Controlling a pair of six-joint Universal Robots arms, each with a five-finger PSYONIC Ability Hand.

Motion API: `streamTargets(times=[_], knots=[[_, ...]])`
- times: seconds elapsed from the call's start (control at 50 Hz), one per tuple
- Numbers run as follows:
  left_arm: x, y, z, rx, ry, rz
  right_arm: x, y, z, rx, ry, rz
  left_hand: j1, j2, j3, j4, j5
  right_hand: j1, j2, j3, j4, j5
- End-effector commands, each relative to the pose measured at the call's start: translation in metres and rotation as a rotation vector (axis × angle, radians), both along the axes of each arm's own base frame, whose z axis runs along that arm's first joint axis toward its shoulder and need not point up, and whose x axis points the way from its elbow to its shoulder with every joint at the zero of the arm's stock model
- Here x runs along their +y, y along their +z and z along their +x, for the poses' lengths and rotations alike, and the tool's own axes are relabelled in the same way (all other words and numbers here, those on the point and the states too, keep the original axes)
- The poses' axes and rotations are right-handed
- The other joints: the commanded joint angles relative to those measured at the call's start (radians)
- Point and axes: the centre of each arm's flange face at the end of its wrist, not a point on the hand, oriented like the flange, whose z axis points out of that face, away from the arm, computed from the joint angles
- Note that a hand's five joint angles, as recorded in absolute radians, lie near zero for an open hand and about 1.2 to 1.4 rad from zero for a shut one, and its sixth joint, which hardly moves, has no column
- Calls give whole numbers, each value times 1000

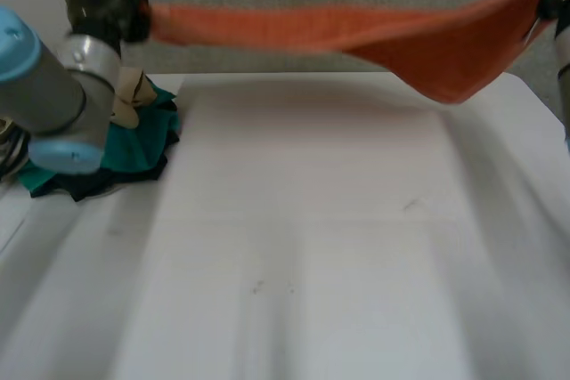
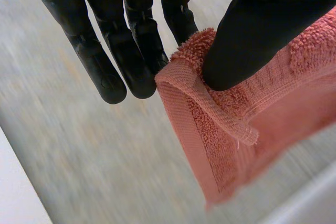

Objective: Fold the laundry.

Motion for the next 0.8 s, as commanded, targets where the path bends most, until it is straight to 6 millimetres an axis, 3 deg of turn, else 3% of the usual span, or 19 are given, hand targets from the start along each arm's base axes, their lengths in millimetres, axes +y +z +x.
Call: streamTargets(times=[0.02, 0.12, 0.18, 0.2, 0.24, 0.36, 0.42, 0.46, 0.54, 0.58, 0.64, 0.74, 0.8], knots=[[20, -63, 6, -63, 22, 207, 13, -81, 0, 62, 55, 281, 278, 199, 200, 196, 233, 269, 227, 207, 200, 228], [46, -102, 10, -131, 14, 418, 32, -116, -6, 104, 58, 479, 278, 199, 200, 196, 233, 269, 227, 207, 200, 228], [64, -113, 15, -174, 11, 540, 48, -133, -18, 174, 27, 617, 278, 199, 200, 196, 233, 269, 227, 207, 200, 228], [80, -122, 19, -212, 11, 643, 53, -136, -22, 197, 17, 655, 278, 199, 200, 196, 233, 269, 227, 207, 200, 228], [98, -121, 24, -251, 13, 733, 64, -139, -32, 252, -5, 726, 278, 199, 200, 196, 233, 269, 227, 207, 200, 228], [172, -113, 49, -461, -18, 961, 127, -133, -67, 522, -56, 1055, 278, 199, 200, 196, 233, 269, 227, 207, 200, 228], [186, -108, 58, -551, -25, 937, 147, -130, -80, 597, -66, 1150, 278, 199, 200, 196, 233, 269, 227, 207, 200, 228], [193, -107, 64, -621, -26, 913, 147, -128, -84, 590, -82, 1141, 278, 199, 200, 196, 233, 269, 227, 207, 200, 228], [190, -104, 60, -644, -34, 853, 137, -128, -85, 569, -124, 1050, 278, 199, 200, 196, 233, 269, 227, 207, 200, 228], [181, -100, 56, -609, -24, 806, 131, -126, -75, 547, -117, 974, 278, 199, 200, 196, 233, 269, 227, 207, 200, 228], [157, -102, 46, -512, -4, 732, 124, -122, -59, 516, -95, 887, 278, 199, 200, 196, 233, 269, 227, 207, 200, 228], [109, -101, 23, -366, 18, 617, 86, -140, -34, 454, -63, 741, 278, 199, 200, 196, 233, 269, 227, 207, 200, 228], [91, -105, 17, -345, 46, 597, 62, -141, -24, 434, -73, 656, 278, 199, 200, 196, 233, 269, 227, 207, 200, 228]])
